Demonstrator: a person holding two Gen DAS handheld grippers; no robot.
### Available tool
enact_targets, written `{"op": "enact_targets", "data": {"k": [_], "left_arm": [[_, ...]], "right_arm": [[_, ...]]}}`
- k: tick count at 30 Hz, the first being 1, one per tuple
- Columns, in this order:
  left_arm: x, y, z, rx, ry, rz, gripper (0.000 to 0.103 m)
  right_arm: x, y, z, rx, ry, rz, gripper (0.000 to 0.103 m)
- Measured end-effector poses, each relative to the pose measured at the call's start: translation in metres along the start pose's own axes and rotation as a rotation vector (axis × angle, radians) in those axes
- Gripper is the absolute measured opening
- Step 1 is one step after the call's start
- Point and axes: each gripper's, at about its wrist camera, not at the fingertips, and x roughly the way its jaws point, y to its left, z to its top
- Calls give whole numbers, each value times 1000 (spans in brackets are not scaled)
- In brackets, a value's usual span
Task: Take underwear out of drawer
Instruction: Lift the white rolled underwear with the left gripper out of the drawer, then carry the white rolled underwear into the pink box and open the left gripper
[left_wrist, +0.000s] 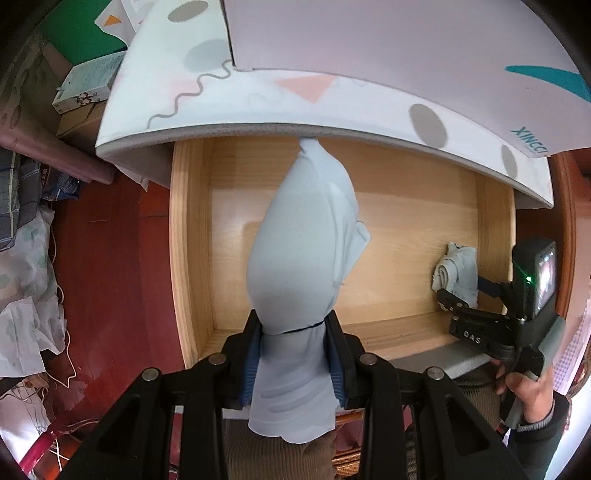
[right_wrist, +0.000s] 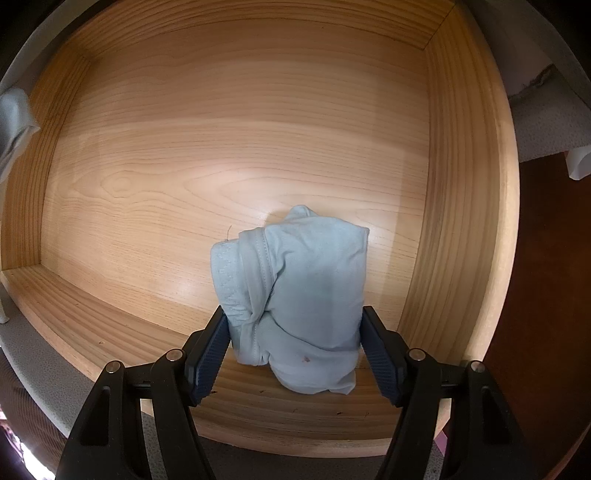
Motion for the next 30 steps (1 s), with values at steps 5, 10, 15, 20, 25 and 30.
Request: {"op": "enact_targets", "data": {"k": [5, 10, 15, 20, 25, 30], "left_arm": [[-14, -3, -10, 19, -20, -5, 32], [-28, -5, -24, 46, -36, -12, 32], [-43, -10, -41, 77, -67, -8, 32], [-73, -15, -54, 103, -171, 13, 32], [-115, -12, -56, 87, -323, 20, 32], [-159, -11, -51, 50, -530, 13, 32]], "right_arm": [[0, 0, -1, -2, -1, 1, 66], [0, 0, -1, 1, -2, 2, 67], [0, -2, -1, 3, -6, 8, 67], [0, -1, 0, 1, -3, 3, 67], [0, 0, 0, 3, -6, 3, 67], [0, 2, -1, 1, -4, -2, 67]]}}
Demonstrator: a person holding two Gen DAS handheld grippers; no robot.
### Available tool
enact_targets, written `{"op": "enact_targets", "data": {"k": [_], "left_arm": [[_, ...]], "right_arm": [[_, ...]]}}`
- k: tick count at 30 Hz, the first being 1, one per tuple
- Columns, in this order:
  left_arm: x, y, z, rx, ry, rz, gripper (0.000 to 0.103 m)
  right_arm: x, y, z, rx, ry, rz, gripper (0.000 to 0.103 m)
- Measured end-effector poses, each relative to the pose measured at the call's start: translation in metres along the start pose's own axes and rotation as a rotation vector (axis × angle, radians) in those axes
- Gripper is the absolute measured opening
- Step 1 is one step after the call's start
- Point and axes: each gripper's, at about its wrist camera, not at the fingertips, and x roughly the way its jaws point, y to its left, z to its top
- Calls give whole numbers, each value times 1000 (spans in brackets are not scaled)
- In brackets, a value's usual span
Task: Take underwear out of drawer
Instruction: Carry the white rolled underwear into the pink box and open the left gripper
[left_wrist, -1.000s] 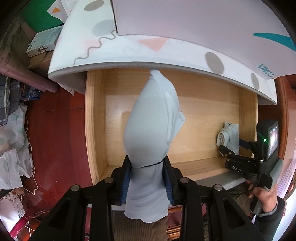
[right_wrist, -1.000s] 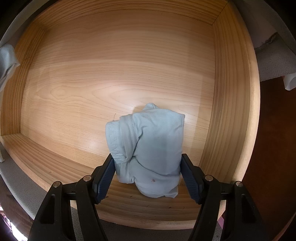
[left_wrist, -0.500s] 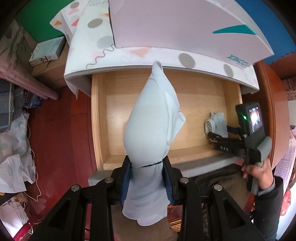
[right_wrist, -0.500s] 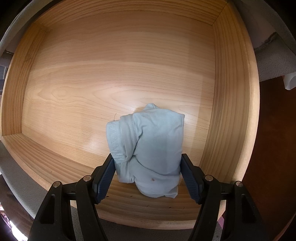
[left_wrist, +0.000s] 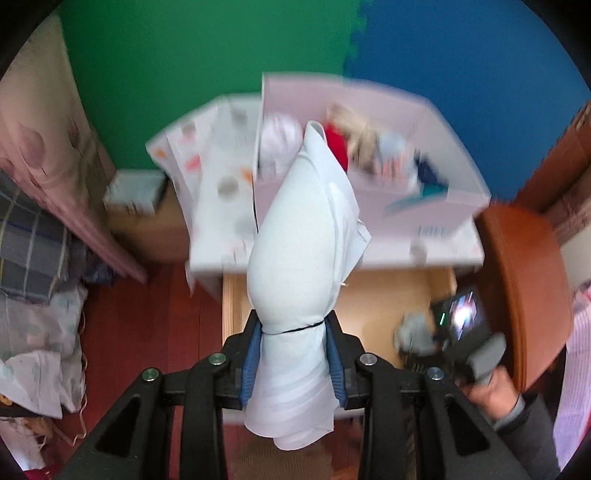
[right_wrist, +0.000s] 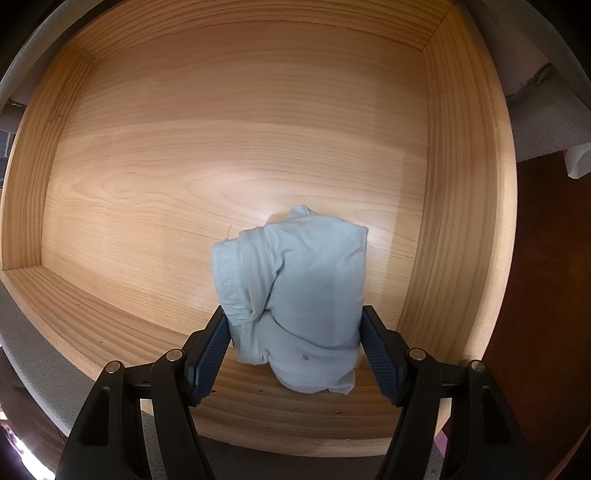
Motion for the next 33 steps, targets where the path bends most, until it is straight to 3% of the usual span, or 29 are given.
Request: {"op": "enact_targets", "data": {"k": [6, 13, 26, 33], "left_arm": [[-32, 0, 45, -12, -202, -28, 32], [-28, -5, 103, -11, -295, -38, 33], [17, -15, 151, -10, -362, -41, 33], [64, -18, 155, -24, -271, -41, 34]], "right_arm": [[-1, 1, 2, 2, 0, 0, 67], [-1, 2, 2, 1, 0, 0, 67], [-2, 0, 3, 1, 0, -1, 67], [-2, 2, 3, -2, 2, -7, 67]]}}
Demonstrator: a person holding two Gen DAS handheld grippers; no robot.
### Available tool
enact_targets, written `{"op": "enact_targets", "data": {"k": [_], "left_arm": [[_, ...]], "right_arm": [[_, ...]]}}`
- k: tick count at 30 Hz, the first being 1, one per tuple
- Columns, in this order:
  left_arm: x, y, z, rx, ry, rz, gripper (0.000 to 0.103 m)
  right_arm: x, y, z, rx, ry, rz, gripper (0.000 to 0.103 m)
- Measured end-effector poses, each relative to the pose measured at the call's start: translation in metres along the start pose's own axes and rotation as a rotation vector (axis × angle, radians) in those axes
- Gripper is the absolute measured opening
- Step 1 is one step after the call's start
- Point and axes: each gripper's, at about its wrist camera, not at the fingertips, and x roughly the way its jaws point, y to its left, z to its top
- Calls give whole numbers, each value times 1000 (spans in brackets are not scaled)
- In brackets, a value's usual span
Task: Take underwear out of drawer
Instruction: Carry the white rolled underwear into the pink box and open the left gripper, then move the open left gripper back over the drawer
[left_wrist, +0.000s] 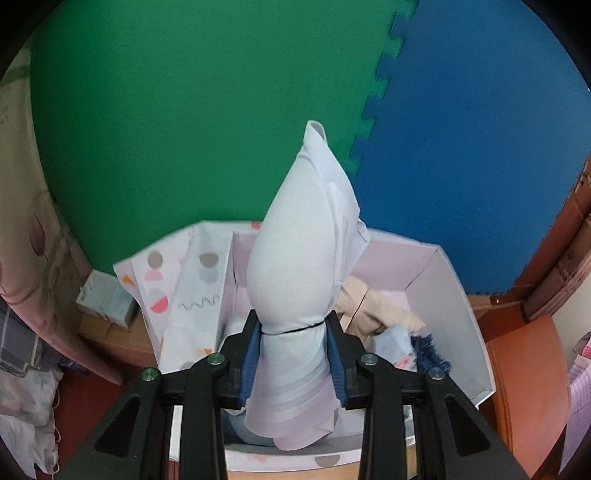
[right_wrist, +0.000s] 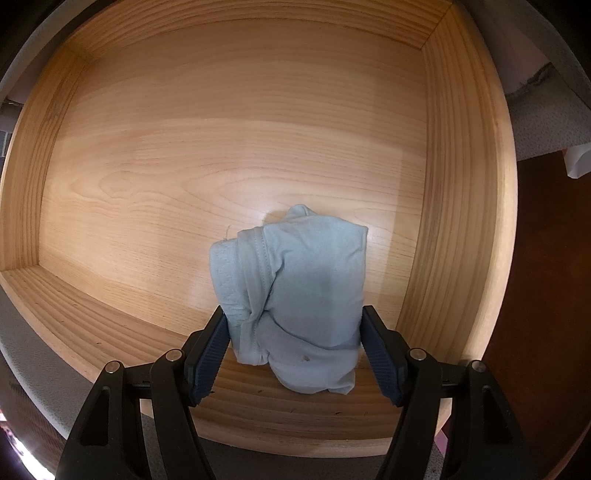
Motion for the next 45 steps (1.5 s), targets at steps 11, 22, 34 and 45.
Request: {"op": "enact_targets", "data": {"k": [11, 22, 34, 45], "left_arm": [[31, -1, -15, -12, 100, -2, 43], [9, -11, -12, 28, 78, -12, 58], [-48, -8, -52, 99, 83, -37, 59], [-54, 19, -152, 37, 99, 49, 59]], "right_arm": [[0, 0, 1, -6, 2, -6, 67], [0, 0, 0, -6, 3, -6, 67], [2, 3, 4, -7, 18, -25, 68], [2, 5, 6, 5, 28, -41, 68]]}}
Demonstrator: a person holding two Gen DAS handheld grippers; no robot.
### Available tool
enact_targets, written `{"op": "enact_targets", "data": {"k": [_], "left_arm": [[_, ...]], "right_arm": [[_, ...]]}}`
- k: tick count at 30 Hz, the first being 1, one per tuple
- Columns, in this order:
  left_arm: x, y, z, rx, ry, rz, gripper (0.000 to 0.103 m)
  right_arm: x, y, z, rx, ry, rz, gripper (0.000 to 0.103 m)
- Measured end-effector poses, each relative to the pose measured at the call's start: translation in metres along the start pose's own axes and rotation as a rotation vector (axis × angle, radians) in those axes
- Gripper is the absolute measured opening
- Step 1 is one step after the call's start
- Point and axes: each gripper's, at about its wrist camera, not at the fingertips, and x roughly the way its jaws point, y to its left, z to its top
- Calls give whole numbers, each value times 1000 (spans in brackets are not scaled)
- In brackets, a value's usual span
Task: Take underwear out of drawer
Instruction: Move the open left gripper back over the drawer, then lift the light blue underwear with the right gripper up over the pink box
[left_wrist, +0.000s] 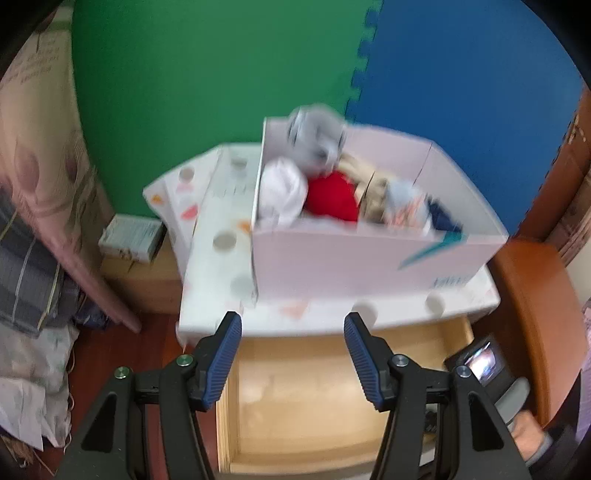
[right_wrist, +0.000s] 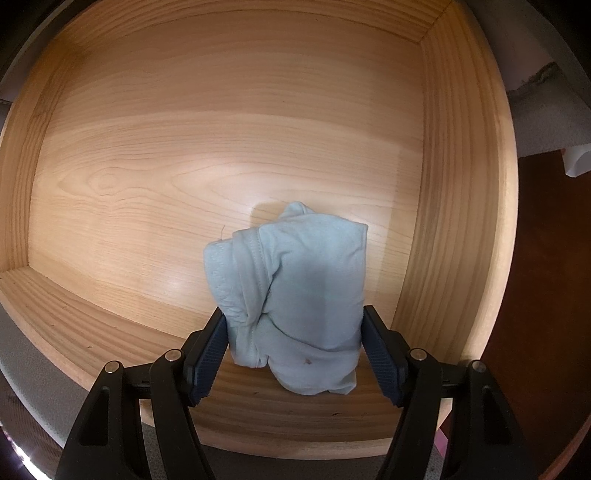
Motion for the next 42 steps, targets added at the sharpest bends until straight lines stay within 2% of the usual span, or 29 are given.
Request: {"op": "enact_targets", "data": {"k": [4, 8, 20, 24, 31, 36, 42], "left_arm": [[20, 1, -36, -27, 38, 4, 59], [35, 1, -60, -53, 44, 8, 59], [67, 11, -95, -153, 88, 6, 59], [76, 10, -107, -144, 114, 28, 59], [72, 6, -109, -119, 78, 54, 59], [70, 13, -110, -159, 64, 63, 59], [70, 15, -110, -159, 66, 74, 59]], "right_arm": [[0, 0, -1, 4, -2, 0, 68], [1, -1, -2, 2, -1, -1, 68], [-1, -2, 0, -2, 3, -18, 67], [-1, -3, -1, 0, 1, -18, 65], [-6, -5, -4, -10, -13, -33, 59], [-13, -12, -12, 2, -52, -20, 54], [-27, -19, -19, 7, -117, -16, 52]]}}
